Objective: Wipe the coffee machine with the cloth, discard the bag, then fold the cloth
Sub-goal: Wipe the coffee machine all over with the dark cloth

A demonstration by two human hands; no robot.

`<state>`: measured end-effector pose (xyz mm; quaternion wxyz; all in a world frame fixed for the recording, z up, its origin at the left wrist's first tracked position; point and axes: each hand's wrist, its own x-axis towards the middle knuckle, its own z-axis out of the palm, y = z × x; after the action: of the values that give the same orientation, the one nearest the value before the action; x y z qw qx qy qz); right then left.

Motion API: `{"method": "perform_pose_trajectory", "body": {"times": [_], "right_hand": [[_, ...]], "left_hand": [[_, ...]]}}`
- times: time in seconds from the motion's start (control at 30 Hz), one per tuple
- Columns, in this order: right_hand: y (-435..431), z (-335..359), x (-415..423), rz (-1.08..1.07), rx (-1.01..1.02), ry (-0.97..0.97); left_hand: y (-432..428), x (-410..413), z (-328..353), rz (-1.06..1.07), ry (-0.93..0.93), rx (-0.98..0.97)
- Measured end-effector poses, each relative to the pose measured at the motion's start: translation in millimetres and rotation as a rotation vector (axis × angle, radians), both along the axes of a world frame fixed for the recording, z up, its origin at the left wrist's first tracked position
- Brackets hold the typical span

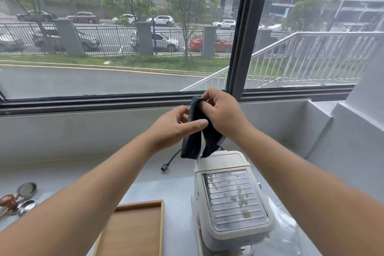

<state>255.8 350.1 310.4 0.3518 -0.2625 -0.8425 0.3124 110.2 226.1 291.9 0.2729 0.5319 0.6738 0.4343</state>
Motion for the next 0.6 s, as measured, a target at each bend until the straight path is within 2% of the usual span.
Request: {"method": "perform_pose_trajectory", "body": {"times": [0.03, 0.17, 0.27, 0.37, 0.43, 0.53, 0.6], "right_hand": [[4, 3, 5, -0.001, 0.034, -0.022], [24, 8, 33, -0.084, 0.170, -0.131], [40, 2, 58, -0.163, 0.185, -0.193], [48, -9, 78, -0.226, 0.178, -0.194], [48, -20, 87, -0.237, 0.187, -0.207], [45, -41, 96, -0.257, 0.201, -0.275], [42, -56, 101, -0.264, 0.205, -0.333]], "left_hand": [[6, 5, 1, -0.002, 0.065, -0.001], [24, 20, 0, 0.152, 0.531, 0.000], [35, 28, -11, 0.233, 0.709, 0.085], [43, 39, -24, 0.233, 0.747, 0.188], [42, 43, -37, 0.196, 0.746, 0.168], [27, 47, -70, 0.138, 0.667, -0.004], [11, 53, -96, 0.124, 0.551, -0.111]]}}
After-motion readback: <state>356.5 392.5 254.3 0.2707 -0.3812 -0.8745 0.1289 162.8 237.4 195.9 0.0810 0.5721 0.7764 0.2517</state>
